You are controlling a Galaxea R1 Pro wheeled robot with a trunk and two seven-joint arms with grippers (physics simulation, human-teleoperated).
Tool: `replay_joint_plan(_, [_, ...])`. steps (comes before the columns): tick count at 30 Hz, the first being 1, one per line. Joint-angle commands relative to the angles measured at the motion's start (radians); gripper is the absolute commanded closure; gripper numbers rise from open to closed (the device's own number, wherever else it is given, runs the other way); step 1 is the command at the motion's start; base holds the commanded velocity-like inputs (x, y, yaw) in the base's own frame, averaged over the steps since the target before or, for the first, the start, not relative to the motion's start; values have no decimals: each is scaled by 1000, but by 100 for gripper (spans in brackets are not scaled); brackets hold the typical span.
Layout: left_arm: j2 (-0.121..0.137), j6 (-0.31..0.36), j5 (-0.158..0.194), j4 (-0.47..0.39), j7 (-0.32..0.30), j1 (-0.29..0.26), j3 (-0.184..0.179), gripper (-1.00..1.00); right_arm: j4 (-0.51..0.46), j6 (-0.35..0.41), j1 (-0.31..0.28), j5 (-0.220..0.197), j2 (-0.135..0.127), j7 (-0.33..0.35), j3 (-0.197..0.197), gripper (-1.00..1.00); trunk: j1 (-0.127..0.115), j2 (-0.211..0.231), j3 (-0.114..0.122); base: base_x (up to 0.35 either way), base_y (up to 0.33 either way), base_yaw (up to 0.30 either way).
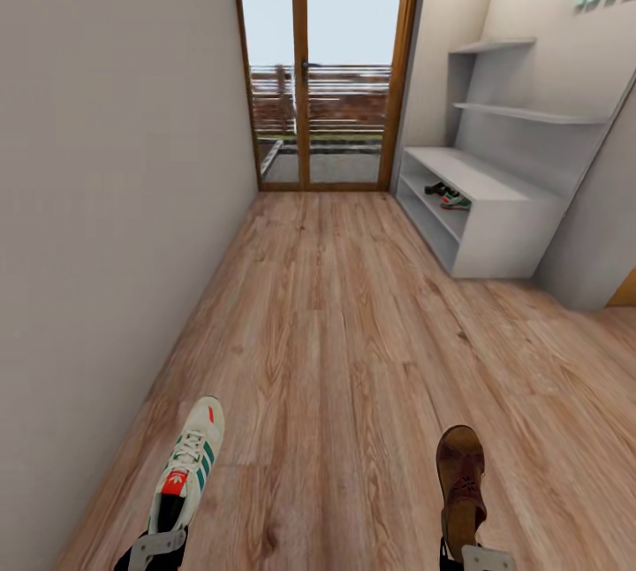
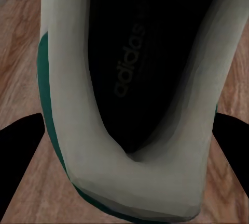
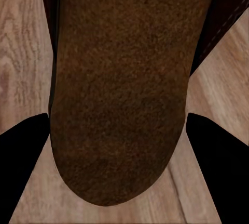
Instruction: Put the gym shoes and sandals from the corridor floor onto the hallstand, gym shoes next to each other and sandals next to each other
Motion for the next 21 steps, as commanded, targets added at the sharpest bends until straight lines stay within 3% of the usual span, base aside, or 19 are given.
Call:
replay_joint_plan(1, [-1,-4,-9,0,-5,-1,9,100,0,0,-1,9,0,-9,2,100,0,0,-1,328,0,0])
replay_joint_plan(21, [-1,-4,-9,-1,-5,-1,9,100,-1,0,-1,7,1,-11,2,100,0,0,-1,328,0,0])
